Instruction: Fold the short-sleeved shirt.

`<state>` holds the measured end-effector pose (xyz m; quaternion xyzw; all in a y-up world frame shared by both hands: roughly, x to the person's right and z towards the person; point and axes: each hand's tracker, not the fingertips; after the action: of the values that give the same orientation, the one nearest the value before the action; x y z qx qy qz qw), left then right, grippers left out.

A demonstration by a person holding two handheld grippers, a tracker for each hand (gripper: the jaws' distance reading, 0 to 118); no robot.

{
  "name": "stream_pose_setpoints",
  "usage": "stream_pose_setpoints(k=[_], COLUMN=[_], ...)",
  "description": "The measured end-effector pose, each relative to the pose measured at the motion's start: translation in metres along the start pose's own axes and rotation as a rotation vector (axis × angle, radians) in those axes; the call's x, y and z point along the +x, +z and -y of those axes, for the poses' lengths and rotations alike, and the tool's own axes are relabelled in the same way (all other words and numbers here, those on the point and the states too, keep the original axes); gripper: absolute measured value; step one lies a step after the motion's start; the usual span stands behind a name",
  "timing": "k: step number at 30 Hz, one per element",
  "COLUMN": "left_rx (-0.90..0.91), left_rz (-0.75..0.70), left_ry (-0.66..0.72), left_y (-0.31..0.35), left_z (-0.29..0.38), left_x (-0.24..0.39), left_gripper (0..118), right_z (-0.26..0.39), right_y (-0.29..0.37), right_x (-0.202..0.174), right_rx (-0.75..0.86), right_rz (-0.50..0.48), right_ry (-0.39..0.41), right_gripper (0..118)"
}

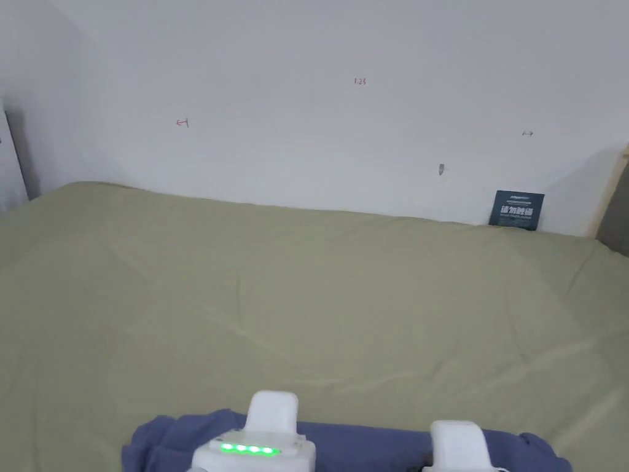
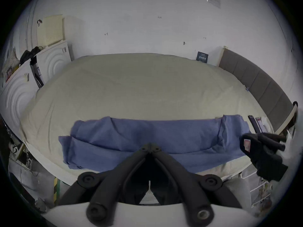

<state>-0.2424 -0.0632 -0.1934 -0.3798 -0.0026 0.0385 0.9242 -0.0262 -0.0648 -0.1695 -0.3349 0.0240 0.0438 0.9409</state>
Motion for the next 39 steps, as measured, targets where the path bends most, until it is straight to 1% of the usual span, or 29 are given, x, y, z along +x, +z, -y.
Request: stream_pose_setpoints(k=[4, 5, 6, 7, 8, 9, 10, 11, 12, 14, 15, 16, 18, 21, 23, 24, 25, 26, 27, 28, 29, 30, 31, 32, 34, 36, 37, 38, 39], left_rx=[0.048, 0.051, 0.037, 0.015, 0.014, 0.011, -0.001, -0.018, -0.020, -0.045, -0.057, -0.061, -0.087, -0.171, -0.228, -0.248, -0.255, -0.218, -0.167, -0.158, -0.161, -0.190, -0.221, -0.221, -0.208, -0.171, -0.146, -0.111, -0.085], left_rz=[-0.051, 0.000, 0.056, 0.099, 0.165, 0.204, 0.201, 0.170, 0.175, 0.207, 0.279, 0.303, 0.440, 0.526, 0.479, 0.451, 0.429, 0.413, 0.461, 0.475, 0.481, 0.463, 0.391, 0.389, 0.442, 0.403, 0.388, 0.386, 0.409], left_ry=[0.041, 0.066, 0.116, 0.183, 0.226, 0.292, 0.352, 0.389, 0.447, 0.521, 0.560, 0.578, 0.603, 0.624, 0.619, 0.623, 0.643, 0.666, 0.715, 0.746, 0.777, 0.784, 0.749, 0.731, 0.754, 0.728, 0.687, 0.615, 0.551], left_y=[0.016, 0.018, 0.017, 0.014, 0.010, 0.008, 0.003, -0.001, -0.004, -0.011, -0.017, -0.022, -0.035, -0.059, -0.075, -0.082, -0.085, -0.082, -0.079, -0.077, -0.074, -0.077, -0.079, -0.081, -0.077, -0.062, -0.053, -0.043, -0.033], left_z=[-0.025, -0.028, -0.031, -0.032, -0.029, -0.024, -0.018, -0.011, -0.003, 0.009, 0.015, 0.019, 0.029, 0.039, 0.041, 0.045, 0.052, 0.054, 0.055, 0.054, 0.056, 0.055, 0.057, 0.058, 0.058, 0.045, 0.036, 0.025, 0.013], left_x=[-0.074, -0.099, -0.124, -0.149, -0.174, -0.198, -0.216, -0.231, -0.246, -0.266, -0.273, -0.276, -0.278, -0.267, -0.260, -0.259, -0.258, -0.259, -0.259, -0.261, -0.264, -0.263, -0.256, -0.253, -0.249, -0.245, -0.244, -0.238, -0.230], left_gripper=[0, 5, 21, 41, 75, 75, 86, 104, 117, 116, 116, 116, 116, 116, 114, 110, 108, 108, 101, 78, 21, 5, 5, 5, 5, 5, 5, 5, 5], right_z=[-0.005, -0.007, -0.009, -0.010, -0.011, -0.012, -0.013, -0.012, -0.012, -0.012, -0.012, -0.012, -0.011, -0.009, -0.009, -0.008, -0.009, -0.009, -0.009, -0.009, -0.009, -0.010, -0.010, -0.010, -0.010, -0.008, -0.008, -0.007, -0.007], right_y=[0.008, 0.008, 0.011, 0.011, 0.012, 0.012, 0.013, 0.013, 0.013, 0.011, 0.009, 0.007, 0.005, 0.001, 0.000, 0.001, 0.002, 0.004, 0.005, 0.005, 0.004, 0.005, 0.005, 0.004, 0.004, 0.007, 0.009, 0.011, 0.011], right_x=[0.020, 0.026, 0.027, 0.031, 0.034, 0.037, 0.037, 0.039, 0.040, 0.039, 0.041, 0.042, 0.041, 0.043, 0.044, 0.046, 0.048, 0.048, 0.051, 0.053, 0.054, 0.054, 0.055, 0.055, 0.057, 0.058, 0.059, 0.061, 0.063], right_rx=[0.014, 0.018, 0.014, 0.014, 0.013, 0.009, 0.010, 0.011, 0.012, 0.002, -0.009, -0.017, -0.029, -0.044, -0.058, -0.057, -0.059, -0.059, -0.056, -0.054, -0.056, -0.059, -0.058, -0.059, -0.064, -0.060, -0.060, -0.060, -0.058], right_rz=[0.015, 0.014, 0.013, 0.010, -0.001, -0.011, -0.016, -0.020, -0.025, -0.031, -0.044, -0.054, -0.065, -0.089, -0.092, -0.097, -0.102, -0.103, -0.105, -0.103, -0.098, -0.095, -0.095, -0.098, -0.116, -0.118, -0.118, -0.117, -0.116], right_ry=[-0.030, -0.040, -0.050, -0.057, -0.061, -0.063, -0.062, -0.060, -0.057, -0.054, -0.054, -0.059, -0.071, -0.085, -0.090, -0.094, -0.104, -0.112, -0.121, -0.127, -0.131, -0.136, -0.141, -0.150, -0.164, -0.165, -0.165, -0.163, -0.167], right_gripper=[0, 0, 0, 0, 0, 0, 0, 0, 0, 0, 0, 0, 0, 0, 0, 0, 0, 0, 0, 0, 0, 0, 0, 0, 0, 0, 0, 0, 0])
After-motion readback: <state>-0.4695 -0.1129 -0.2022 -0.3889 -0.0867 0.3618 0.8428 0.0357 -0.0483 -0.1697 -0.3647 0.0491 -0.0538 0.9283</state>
